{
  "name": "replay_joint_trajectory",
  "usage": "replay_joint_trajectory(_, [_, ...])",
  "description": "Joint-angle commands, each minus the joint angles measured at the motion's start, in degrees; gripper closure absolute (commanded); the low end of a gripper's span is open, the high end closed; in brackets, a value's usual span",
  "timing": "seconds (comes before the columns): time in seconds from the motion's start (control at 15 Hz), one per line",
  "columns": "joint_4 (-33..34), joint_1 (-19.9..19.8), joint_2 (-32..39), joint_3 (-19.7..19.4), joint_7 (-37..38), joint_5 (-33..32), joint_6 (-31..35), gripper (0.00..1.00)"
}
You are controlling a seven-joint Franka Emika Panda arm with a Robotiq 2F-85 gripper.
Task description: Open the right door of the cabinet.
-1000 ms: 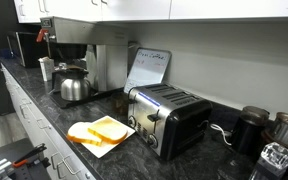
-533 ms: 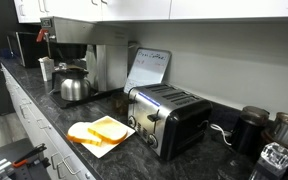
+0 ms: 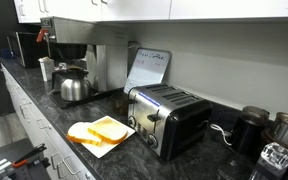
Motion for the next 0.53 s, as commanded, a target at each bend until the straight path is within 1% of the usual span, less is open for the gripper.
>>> replay_joint_trajectory(0.0, [0.2,0.8,0.5,-0.8,0.0,-1.3,1.2,0.53])
replay_joint_trajectory(0.4, [0.5,1.4,0.4,-2.1,0.3,-3.2,2.2,0.95])
replay_joint_trajectory(0.47, [0.3,1.4,0.3,-2.2,0.4,-3.6,2.4,0.98])
